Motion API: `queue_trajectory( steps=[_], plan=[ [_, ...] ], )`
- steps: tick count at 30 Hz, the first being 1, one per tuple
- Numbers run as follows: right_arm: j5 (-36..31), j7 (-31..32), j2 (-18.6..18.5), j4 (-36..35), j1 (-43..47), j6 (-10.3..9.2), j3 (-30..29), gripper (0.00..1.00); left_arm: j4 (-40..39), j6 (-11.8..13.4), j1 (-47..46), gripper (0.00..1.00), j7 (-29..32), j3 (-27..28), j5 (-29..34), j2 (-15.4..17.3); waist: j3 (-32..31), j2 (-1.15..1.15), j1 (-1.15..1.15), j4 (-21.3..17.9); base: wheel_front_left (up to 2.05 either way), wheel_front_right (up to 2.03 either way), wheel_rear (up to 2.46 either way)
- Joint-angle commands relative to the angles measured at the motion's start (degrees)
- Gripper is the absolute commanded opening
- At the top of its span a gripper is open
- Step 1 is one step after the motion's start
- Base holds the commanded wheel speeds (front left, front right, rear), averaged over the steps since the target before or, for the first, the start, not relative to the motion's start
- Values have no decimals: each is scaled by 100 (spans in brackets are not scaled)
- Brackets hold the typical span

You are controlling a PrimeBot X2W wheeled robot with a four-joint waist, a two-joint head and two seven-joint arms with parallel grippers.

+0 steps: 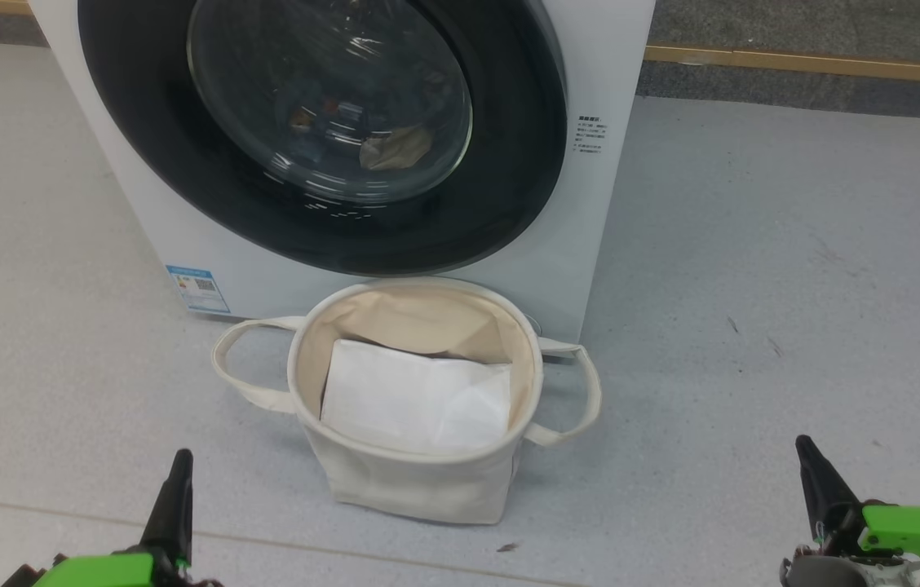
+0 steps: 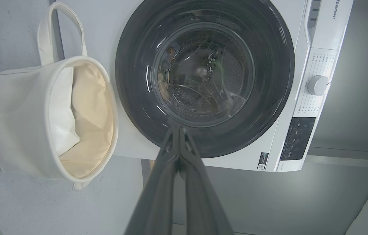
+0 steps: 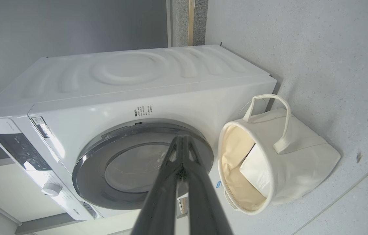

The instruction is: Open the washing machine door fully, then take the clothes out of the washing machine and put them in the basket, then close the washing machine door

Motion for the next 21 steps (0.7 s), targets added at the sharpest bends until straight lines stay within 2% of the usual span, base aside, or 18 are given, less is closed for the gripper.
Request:
queue_trajectory(
  steps=[1, 21],
  plan=[
    [-16, 41, -38, -177, -283, 1, 112, 0, -151, -40, -259, 0, 44, 189, 18, 32, 0, 0, 0, 0, 0, 0, 0],
    [-16, 41, -38, -177, -283, 1, 112, 0, -151, -40, -259, 0, 44, 189, 18, 32, 0, 0, 0, 0, 0, 0, 0]
  ],
)
